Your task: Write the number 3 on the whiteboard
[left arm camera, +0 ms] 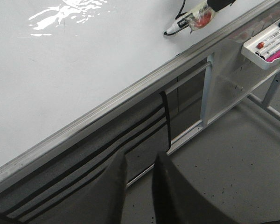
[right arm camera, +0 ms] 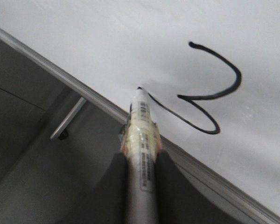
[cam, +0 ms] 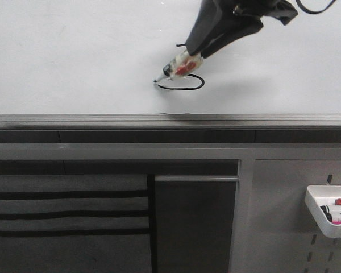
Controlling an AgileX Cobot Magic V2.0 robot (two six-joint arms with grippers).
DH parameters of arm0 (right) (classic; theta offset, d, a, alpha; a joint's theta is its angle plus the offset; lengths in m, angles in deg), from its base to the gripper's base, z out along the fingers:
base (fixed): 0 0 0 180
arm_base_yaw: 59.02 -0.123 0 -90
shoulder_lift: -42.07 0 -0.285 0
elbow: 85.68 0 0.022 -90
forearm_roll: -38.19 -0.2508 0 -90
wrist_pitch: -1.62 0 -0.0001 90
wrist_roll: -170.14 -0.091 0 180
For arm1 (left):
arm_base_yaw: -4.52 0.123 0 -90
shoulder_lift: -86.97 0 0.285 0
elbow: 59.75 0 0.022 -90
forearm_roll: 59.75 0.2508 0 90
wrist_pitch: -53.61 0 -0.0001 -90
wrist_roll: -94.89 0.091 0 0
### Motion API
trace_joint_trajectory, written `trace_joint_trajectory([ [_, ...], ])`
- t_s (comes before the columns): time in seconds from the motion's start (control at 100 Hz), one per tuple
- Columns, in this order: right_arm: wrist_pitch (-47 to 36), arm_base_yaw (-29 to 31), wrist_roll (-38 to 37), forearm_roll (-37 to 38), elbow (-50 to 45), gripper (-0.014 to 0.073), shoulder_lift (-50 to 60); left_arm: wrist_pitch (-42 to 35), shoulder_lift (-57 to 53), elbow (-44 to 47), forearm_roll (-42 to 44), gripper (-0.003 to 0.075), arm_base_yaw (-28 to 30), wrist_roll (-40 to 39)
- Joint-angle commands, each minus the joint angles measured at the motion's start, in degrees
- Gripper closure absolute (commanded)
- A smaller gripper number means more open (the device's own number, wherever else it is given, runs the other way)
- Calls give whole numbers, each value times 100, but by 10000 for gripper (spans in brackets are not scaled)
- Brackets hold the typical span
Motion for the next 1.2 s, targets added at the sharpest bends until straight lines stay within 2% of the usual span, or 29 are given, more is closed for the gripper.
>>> trace_joint_trajectory([
  [0.0, 440, -67, 811, -513, 181, 668, 585, -407, 26, -154, -163, 605, 9, -54],
  [0.09, 447, -146, 1629, -1119, -280, 668, 1138, -372, 26, -154, -307, 605, 9, -66],
  [0.2, 495, -236, 2363, -1169, -632, 668, 1635, -372, 26, -154, -370, 605, 9, -66],
  [0.44, 1161, -297, 3122, -1146, -674, 668, 1962, -460, 36, -154, -370, 605, 9, 32],
  [0.62, 1363, -464, 3919, -1146, -664, 668, 1962, -176, 36, -154, -1020, 605, -178, 1302],
  [0.69, 1363, -566, 4096, -1146, -664, 668, 1962, -149, 92, -154, -1278, 605, -308, 1756],
  [0.81, 1325, -703, 4250, -1146, -664, 668, 1962, 44, 365, -177, -1618, 605, -539, 2103],
  [0.98, 1244, -864, 4299, -1146, -656, 668, 1962, 136, 1008, -292, -1731, 605, -937, 2283],
  [1.19, 1225, -953, 4343, -1156, -656, 668, 1962, 55, 1857, -605, -1767, 600, -1693, 2653],
])
